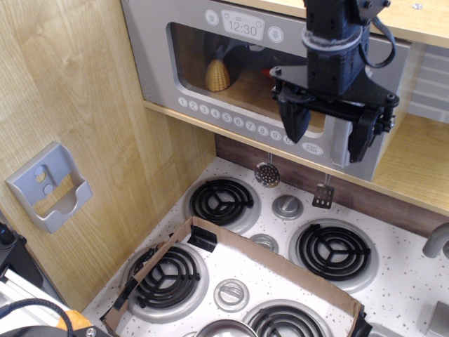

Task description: Open microwave

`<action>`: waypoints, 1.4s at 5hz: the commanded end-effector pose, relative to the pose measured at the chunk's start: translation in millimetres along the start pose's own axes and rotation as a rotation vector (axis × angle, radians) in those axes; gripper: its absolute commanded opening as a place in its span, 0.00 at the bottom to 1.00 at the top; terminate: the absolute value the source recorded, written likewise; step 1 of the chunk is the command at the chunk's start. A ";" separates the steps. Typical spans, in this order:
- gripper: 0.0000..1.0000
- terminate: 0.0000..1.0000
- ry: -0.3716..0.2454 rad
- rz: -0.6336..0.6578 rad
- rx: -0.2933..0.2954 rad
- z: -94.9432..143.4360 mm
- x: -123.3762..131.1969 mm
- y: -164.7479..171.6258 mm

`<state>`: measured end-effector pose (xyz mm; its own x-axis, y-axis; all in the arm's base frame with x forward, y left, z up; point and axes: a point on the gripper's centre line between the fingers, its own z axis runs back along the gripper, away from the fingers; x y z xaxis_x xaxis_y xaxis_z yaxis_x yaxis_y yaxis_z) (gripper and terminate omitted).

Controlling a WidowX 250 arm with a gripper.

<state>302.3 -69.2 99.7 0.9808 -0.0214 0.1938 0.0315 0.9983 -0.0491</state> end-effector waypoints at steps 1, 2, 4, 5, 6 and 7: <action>1.00 0.00 -0.136 -0.004 0.009 16.9 27.6 -5.5; 1.00 0.00 -0.158 -0.001 0.002 17.8 32.7 -4.8; 0.00 0.00 -0.171 0.002 -0.010 16.7 43.3 -10.5; 0.00 0.00 -0.185 0.030 -0.004 14.4 34.8 -14.7; 0.00 0.00 -0.175 0.073 -0.013 10.5 19.7 -15.6; 0.00 0.00 -0.164 0.136 -0.029 2.1 -1.8 -14.2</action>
<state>299.8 -78.3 100.2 0.9328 0.0970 0.3472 -0.0676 0.9931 -0.0958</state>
